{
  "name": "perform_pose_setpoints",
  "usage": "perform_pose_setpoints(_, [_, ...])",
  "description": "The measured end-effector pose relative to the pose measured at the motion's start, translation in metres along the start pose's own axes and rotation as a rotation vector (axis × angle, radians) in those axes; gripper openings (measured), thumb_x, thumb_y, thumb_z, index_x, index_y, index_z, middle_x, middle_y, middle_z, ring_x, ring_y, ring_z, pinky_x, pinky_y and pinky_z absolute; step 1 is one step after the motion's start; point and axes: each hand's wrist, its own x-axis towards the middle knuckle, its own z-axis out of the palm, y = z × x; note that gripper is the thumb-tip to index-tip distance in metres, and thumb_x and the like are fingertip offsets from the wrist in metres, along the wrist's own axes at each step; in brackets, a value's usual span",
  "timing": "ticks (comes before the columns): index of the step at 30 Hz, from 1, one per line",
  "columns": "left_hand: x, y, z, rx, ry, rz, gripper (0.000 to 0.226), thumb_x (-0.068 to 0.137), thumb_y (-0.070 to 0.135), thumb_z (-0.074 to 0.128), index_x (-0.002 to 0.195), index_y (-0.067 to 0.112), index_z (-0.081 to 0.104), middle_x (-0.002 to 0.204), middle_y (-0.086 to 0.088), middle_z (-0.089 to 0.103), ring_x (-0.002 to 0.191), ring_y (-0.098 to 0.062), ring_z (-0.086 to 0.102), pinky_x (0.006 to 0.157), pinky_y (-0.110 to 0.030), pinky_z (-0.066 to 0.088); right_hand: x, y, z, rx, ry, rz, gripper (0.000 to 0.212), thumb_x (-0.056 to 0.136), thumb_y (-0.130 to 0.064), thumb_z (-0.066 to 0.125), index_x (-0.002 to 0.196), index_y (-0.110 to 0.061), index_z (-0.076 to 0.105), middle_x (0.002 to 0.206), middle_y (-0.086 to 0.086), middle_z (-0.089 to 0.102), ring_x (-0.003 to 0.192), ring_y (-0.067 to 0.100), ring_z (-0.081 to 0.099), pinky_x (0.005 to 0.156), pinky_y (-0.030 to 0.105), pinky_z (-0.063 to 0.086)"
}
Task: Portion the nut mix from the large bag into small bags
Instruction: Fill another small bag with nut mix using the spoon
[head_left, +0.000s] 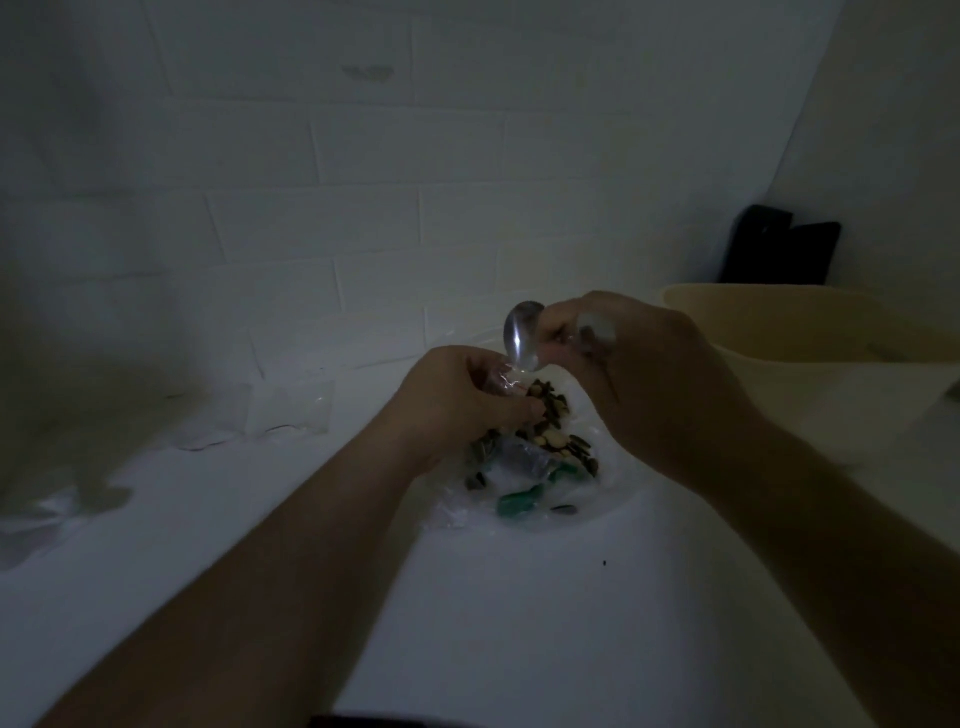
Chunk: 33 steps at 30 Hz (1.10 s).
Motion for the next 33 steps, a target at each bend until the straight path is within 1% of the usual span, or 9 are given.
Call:
perform_pose_setpoints(3, [0.001,-0.002,0.001,0.011,0.031,0.001,0.026,0.072,0.013,0.095,0.095,0.016,0.082,0.085,-0.002,0.081,0.084,-0.022,0.079,0.088,-0.042,0.064,-0.002,0.005,0.001,0.053,0.036,0.020,0.025,0.106,-0.025,0.043,0.103,-0.019,0.067,0.081,-0.014,0.055,0.068,0.002,0.055,0.069,0.015,0.047])
perform_pose_setpoints(6, [0.003,-0.003,0.001,-0.019,0.097,0.007,0.043,0.072,0.015,0.096,0.111,0.016,0.078,0.093,0.002,0.081,0.089,-0.015,0.078,0.088,-0.036,0.064,-0.006,0.007,-0.001,0.103,0.186,0.201,0.036,0.109,-0.029,0.038,0.108,-0.011,0.069,0.080,-0.015,0.053,0.068,-0.014,0.049,0.067,0.000,0.039])
perform_pose_setpoints(10, [0.004,0.000,-0.002,-0.081,0.178,0.074,0.054,0.073,0.016,0.095,0.123,0.019,0.073,0.105,0.006,0.078,0.093,-0.004,0.075,0.077,-0.015,0.058,-0.016,0.018,-0.001,0.101,0.180,0.406,0.027,0.110,-0.033,0.036,0.099,-0.023,0.059,0.067,-0.011,0.056,0.062,0.001,0.057,0.057,0.010,0.040])
perform_pose_setpoints(15, [0.005,-0.009,0.003,0.017,0.051,-0.025,0.062,0.070,0.022,0.097,0.127,0.018,0.073,0.108,0.004,0.078,0.097,-0.012,0.076,0.093,-0.036,0.062,-0.033,0.022,0.012,-0.048,0.131,0.407,0.032,0.111,-0.030,0.035,0.093,-0.018,0.059,0.066,-0.009,0.046,0.055,0.000,0.043,0.054,0.013,0.029])
perform_pose_setpoints(18, [0.005,-0.011,0.005,0.063,0.033,-0.066,0.054,0.071,0.025,0.096,0.121,0.020,0.075,0.100,0.007,0.080,0.092,-0.007,0.076,0.095,-0.034,0.061,-0.034,0.024,0.017,-0.026,0.075,0.437,0.032,0.110,-0.030,0.036,0.094,-0.016,0.059,0.066,-0.006,0.049,0.055,0.010,0.047,0.054,0.027,0.031])
perform_pose_setpoints(23, [0.006,-0.010,0.006,0.101,0.033,-0.085,0.020,0.075,0.023,0.094,0.082,0.034,0.077,0.088,0.005,0.081,0.085,-0.012,0.078,0.091,-0.039,0.063,-0.030,0.020,0.020,-0.001,-0.017,0.453,0.025,0.109,-0.030,0.037,0.094,-0.021,0.055,0.062,-0.012,0.044,0.055,0.002,0.045,0.052,0.017,0.027])
perform_pose_setpoints(26, [0.005,-0.010,0.005,0.098,0.038,-0.099,0.018,0.075,0.024,0.094,0.082,0.029,0.078,0.082,0.003,0.080,0.073,-0.012,0.076,0.081,-0.034,0.064,-0.032,0.017,0.021,0.104,-0.026,0.484,0.026,0.109,-0.030,0.038,0.096,-0.020,0.058,0.064,-0.008,0.052,0.058,0.004,0.052,0.055,0.022,0.035])
perform_pose_setpoints(29, [0.007,-0.011,0.007,0.074,0.059,-0.102,0.023,0.072,0.025,0.096,0.085,0.029,0.078,0.087,0.006,0.080,0.088,-0.009,0.077,0.094,-0.038,0.062,-0.034,0.012,0.026,0.144,-0.011,0.503,0.028,0.109,-0.032,0.037,0.099,-0.020,0.061,0.068,-0.008,0.056,0.061,0.010,0.056,0.059,0.028,0.040])
perform_pose_setpoints(33, [0.005,-0.007,0.003,0.126,0.001,-0.107,0.028,0.071,0.031,0.096,0.089,0.035,0.074,0.094,0.007,0.080,0.092,-0.009,0.076,0.097,-0.038,0.061,-0.037,0.013,0.030,0.055,-0.003,0.483,0.030,0.109,-0.032,0.036,0.101,-0.020,0.062,0.075,-0.012,0.047,0.067,0.013,0.046,0.066,0.027,0.034])
